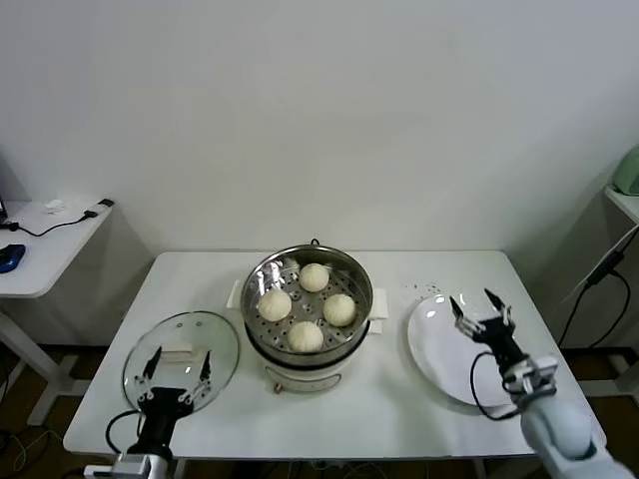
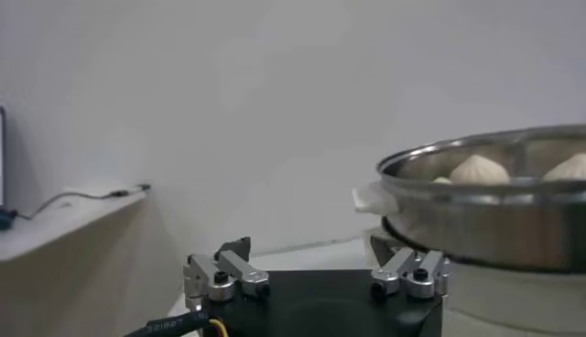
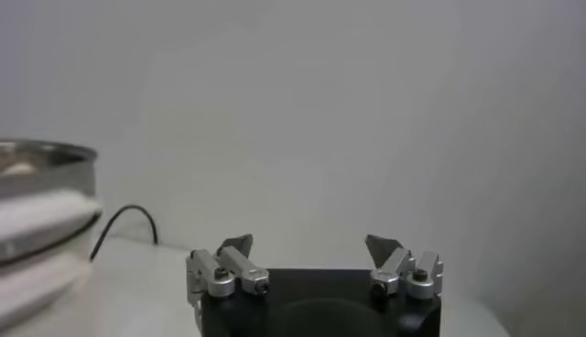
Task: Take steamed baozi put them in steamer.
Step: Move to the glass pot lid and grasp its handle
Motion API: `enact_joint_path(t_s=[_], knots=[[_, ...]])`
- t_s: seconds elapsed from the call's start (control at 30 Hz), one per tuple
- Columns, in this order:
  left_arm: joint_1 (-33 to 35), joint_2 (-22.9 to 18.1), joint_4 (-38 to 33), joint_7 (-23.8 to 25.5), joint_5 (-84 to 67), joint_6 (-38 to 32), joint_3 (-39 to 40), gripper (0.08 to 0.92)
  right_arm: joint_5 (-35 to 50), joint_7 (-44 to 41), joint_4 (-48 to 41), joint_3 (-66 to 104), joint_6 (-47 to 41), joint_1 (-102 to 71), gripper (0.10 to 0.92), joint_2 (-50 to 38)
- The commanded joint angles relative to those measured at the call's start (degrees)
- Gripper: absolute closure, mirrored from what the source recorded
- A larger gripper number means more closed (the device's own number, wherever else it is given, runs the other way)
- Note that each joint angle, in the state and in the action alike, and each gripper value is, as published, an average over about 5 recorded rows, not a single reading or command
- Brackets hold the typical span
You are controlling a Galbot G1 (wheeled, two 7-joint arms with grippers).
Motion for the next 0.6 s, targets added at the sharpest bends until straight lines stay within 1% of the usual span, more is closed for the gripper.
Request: enact_joint_path(t_s=[0.03, 0.17, 0.27, 0.33, 0.4, 0.5, 0.6], knots=[[-0.42, 1.66, 3.91, -9.70, 27.50, -2.86, -1.85, 0.177, -4.33, 0.42, 0.31, 7.49, 7.61, -11.34, 0.203, 10.51], [-1.41, 3.45, 9.00, -15.14, 46.27, -2.42, -4.31, 0.177, -4.68, 1.89, 0.43, 6.97, 5.05, -11.16, 0.203, 11.39], [-1.94, 6.30, 13.82, -17.42, 55.89, -2.16, -4.46, 0.177, -4.83, 2.19, 0.48, 6.56, 3.31, -10.78, 0.203, 11.61], [-2.59, 7.39, 16.98, -18.45, 62.11, -1.48, -4.21, 0.177, -5.26, 2.24, 0.55, 6.27, 2.52, -10.59, 0.203, 11.82], [-3.77, 7.69, 20.42, -20.13, 67.42, -0.14, -3.75, 0.177, -5.89, 2.30, 0.63, 6.00, 2.02, -10.52, 0.203, 12.12], [-6.39, 7.10, 25.20, -22.65, 71.35, 1.65, -3.18, 0.177, -6.98, 2.44, 0.82, 5.74, 1.66, -10.64, 0.203, 12.69], [-9.01, 6.15, 28.50, -23.52, 72.94, 2.43, -2.76, 0.177, -7.96, 2.61, 1.01, 5.64, 1.33, -10.88, 0.203, 13.11]])
